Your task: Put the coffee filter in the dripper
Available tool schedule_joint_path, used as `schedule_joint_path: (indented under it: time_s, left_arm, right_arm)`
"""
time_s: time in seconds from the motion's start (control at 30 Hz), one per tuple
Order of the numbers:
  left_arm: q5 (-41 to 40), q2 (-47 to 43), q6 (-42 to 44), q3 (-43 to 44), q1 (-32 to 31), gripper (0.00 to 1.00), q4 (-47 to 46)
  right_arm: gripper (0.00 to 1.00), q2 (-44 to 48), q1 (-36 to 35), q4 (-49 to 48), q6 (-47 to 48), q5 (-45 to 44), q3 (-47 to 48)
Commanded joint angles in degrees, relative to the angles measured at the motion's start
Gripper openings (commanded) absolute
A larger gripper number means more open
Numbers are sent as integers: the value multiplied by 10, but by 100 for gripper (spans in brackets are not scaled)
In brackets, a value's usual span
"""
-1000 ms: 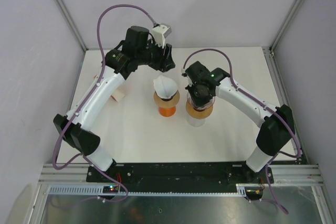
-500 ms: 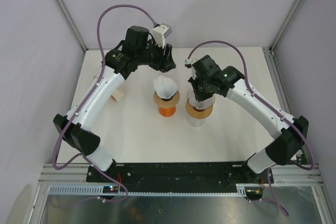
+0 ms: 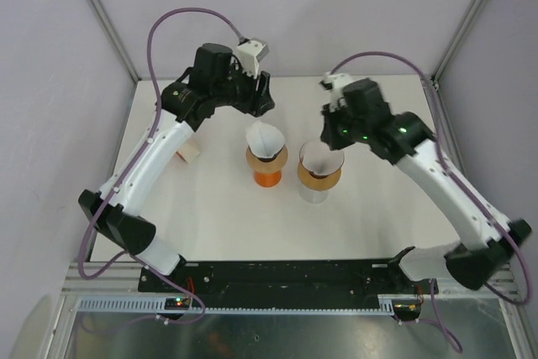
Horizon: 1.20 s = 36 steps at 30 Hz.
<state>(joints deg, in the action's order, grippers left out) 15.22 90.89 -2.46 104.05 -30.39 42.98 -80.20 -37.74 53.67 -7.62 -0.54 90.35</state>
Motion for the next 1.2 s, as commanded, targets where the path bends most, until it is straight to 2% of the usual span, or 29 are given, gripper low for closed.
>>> schedule_joint_path:
  time_s: [0.0,0.13,0.27,0.33,0.43,0.53,0.6,0.77,0.83,0.87,0.97,1.17]
  left_arm:
    - [-60,-66,45,-10,27,58,-11]
    - [-67,-94,52,-35,80,59,-16]
    - [-70,-131,54,-93,155,59,-48]
    - [-67,-150,54,-132,202,60,-72]
    - [-46,-177,55,-188,276,66,-106]
    - [-30,-203,61,-242,357,83,-132]
    - [-26,-227,69,-278,400,91,-153]
    - [-47,-270,84,-369,479,99,-200]
    - [-66,-284,86,-403,491,99,-219]
    - [-75,-290,86,-422,496,99,-230]
    - [-90,-312,79,-468,508,100,-260]
    - [-75,-334,52,-541,514,100,-295]
  right_arm:
    - [0,123,63,-130,-5,28,-40]
    - [0,175,146,-180,-15,35,-105]
    - [0,184,253,-190,-13,81,-153]
    - [4,186,309,-200,-15,98,-180]
    - [21,202,374,-235,-22,108,-236]
    - [35,225,439,-283,-35,120,-301]
    - [45,239,479,-308,-44,137,-339]
    - [72,247,550,-354,-58,174,-411]
    - [90,246,560,-372,-62,182,-434]
    - [95,247,563,-381,-64,183,-443]
    - [99,250,565,-405,-66,179,-472]
    - [99,273,565,-456,-63,166,-529]
